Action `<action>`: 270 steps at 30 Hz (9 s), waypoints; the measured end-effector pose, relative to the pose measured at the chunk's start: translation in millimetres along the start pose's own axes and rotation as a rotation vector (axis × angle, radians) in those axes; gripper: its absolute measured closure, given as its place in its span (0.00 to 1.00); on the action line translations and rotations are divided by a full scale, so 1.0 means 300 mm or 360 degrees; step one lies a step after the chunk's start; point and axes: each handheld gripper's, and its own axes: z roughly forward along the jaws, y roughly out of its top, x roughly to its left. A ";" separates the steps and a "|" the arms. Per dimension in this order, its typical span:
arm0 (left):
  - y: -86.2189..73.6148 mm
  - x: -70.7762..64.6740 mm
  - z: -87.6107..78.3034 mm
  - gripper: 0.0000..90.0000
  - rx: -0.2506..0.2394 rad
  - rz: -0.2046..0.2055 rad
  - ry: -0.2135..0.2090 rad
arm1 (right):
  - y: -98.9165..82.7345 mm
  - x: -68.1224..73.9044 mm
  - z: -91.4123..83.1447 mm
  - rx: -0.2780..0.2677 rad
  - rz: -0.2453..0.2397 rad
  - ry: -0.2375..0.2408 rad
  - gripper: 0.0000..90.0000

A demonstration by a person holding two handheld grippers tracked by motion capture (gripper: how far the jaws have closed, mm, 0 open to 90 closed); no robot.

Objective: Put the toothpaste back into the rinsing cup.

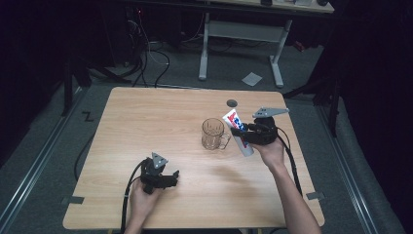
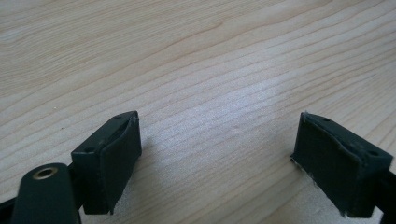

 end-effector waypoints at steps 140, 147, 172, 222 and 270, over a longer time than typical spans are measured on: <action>0.000 -0.002 0.000 0.17 0.0003 0.0003 -0.0006 | 0.142 0.010 0.347 -0.0050 -0.0016 -0.0060 0.68; 0.000 -0.002 0.000 0.17 0.0003 0.0003 -0.0006 | 0.126 0.010 0.352 -0.0032 -0.0019 -0.0063 0.68; 0.000 -0.002 0.000 0.17 0.0002 0.0003 -0.0005 | 0.078 0.014 0.367 0.0037 -0.0049 -0.0065 0.66; 0.000 -0.003 0.000 0.17 0.0000 -0.0001 -0.0006 | 0.014 0.004 0.343 0.0068 -0.0072 -0.0054 0.60; 0.000 -0.004 0.000 0.17 -0.0003 -0.0004 -0.0005 | -0.020 0.011 0.256 -0.0039 -0.0026 -0.0040 0.43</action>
